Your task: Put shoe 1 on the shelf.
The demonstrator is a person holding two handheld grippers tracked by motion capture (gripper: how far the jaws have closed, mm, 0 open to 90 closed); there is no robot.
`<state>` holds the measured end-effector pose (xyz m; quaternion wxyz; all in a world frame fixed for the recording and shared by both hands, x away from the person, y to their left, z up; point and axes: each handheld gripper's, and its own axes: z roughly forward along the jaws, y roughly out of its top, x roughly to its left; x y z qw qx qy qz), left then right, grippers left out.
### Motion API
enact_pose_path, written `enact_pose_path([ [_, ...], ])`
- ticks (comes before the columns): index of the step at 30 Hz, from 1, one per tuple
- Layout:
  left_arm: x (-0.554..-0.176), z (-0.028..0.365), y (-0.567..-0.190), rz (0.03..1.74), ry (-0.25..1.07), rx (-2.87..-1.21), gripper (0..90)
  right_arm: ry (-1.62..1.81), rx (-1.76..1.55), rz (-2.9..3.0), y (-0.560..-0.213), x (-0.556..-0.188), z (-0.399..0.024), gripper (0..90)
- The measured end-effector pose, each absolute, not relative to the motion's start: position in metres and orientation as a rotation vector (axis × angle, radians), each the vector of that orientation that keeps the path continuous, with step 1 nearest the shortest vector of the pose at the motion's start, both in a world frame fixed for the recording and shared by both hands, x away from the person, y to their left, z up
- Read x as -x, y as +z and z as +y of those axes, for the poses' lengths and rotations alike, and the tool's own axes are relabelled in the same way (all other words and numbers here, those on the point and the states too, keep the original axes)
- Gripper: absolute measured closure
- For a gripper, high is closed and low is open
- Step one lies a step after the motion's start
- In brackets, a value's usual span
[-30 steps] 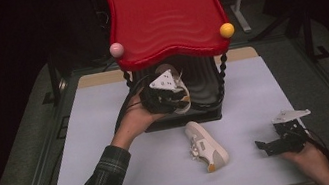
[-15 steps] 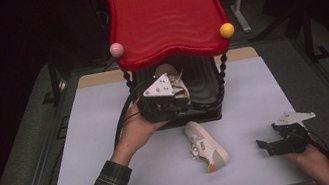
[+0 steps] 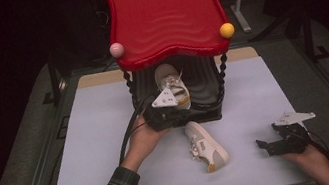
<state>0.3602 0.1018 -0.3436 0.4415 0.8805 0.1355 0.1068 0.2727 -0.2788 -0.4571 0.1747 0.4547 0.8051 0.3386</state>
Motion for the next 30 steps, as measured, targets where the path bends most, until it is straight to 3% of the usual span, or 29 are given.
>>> enact_pose_path([
  [30,-0.388,0.140,-0.330,0.479,0.374,-2.131,90.0,0.959,-1.287,2.280,-0.457,-0.273,-0.279,12.7],
])
